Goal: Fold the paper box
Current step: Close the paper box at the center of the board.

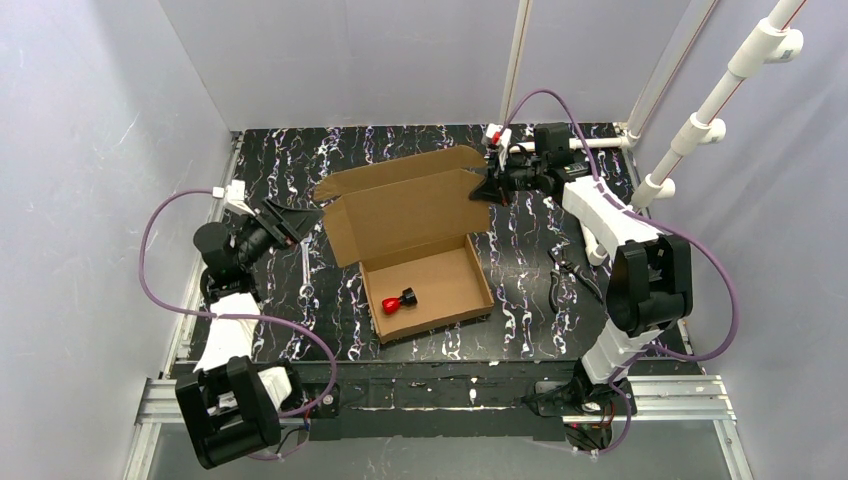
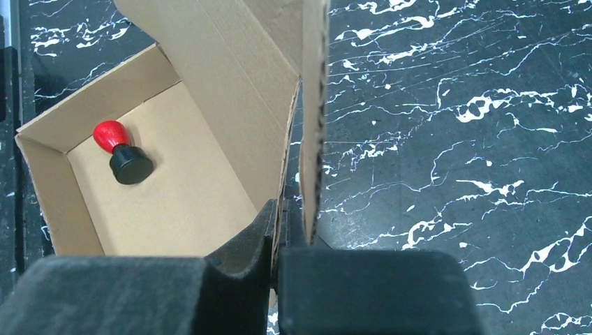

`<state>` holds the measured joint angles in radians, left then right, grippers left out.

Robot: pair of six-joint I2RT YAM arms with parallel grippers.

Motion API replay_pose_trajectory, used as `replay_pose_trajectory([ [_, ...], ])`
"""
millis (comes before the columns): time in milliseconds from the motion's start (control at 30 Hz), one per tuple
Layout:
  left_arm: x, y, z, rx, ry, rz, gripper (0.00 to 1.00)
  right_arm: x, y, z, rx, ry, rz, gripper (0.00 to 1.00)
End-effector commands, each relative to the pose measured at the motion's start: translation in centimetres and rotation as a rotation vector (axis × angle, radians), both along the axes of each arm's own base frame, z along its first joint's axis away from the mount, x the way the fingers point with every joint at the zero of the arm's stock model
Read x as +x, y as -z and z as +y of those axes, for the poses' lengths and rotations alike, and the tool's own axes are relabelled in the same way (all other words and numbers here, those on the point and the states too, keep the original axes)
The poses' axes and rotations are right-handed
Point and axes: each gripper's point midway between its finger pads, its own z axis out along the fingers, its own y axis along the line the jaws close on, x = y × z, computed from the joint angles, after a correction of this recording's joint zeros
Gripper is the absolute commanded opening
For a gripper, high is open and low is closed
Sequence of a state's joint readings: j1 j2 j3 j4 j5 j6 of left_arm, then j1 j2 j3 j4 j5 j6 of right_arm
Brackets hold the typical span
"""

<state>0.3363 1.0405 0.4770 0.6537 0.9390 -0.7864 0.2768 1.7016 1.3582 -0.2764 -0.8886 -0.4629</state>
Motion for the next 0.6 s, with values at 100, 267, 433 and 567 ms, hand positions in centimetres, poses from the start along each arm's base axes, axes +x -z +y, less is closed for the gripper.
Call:
replay_pose_trajectory([
  [100,0.1,-5.4,-1.0,-0.024,0.102,-0.068,0.98,-1.4,-0.6,-0.3,-0.004,-0.044,-0.042,0.01],
  [267,-0.4,-5.4,-2.0,0.031,0.125,-0.114,0.98,-1.6,-0.7,-0.4,-0.002,-0.043,-0.043,0.01],
  [433,-1.3,-6.1,-3.8,0.252,0.132,-0.154,0.98,-1.8,-0.5,-0.5,-0.004,-0.034,-0.034,0.01],
  [567,-1.7,-4.8,-3.0,0.411,0.089,-0.030,0.98,-2.0,-0.5,-0.6,-0.005,-0.033,-0.035,0.01],
])
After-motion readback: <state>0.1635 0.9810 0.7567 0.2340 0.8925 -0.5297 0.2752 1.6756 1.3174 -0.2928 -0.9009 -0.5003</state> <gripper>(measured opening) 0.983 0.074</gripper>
